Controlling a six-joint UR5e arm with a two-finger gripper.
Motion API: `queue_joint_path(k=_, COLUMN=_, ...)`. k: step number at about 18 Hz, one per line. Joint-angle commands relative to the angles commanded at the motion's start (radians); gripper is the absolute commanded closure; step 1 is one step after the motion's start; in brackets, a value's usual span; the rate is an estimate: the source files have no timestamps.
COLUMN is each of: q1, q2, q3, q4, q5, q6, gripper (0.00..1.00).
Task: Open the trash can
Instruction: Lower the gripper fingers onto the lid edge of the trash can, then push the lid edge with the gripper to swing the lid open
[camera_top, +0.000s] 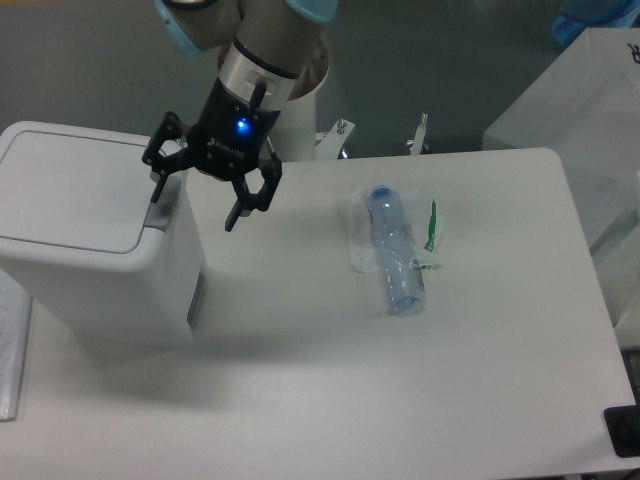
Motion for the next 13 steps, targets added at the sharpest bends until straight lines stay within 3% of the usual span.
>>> queue_joint_path(k=13, q1=0.000, q2=-0.009, q3=-0.005, q4=0.011, q5=0.012, q6=0.005, gripper=0.00)
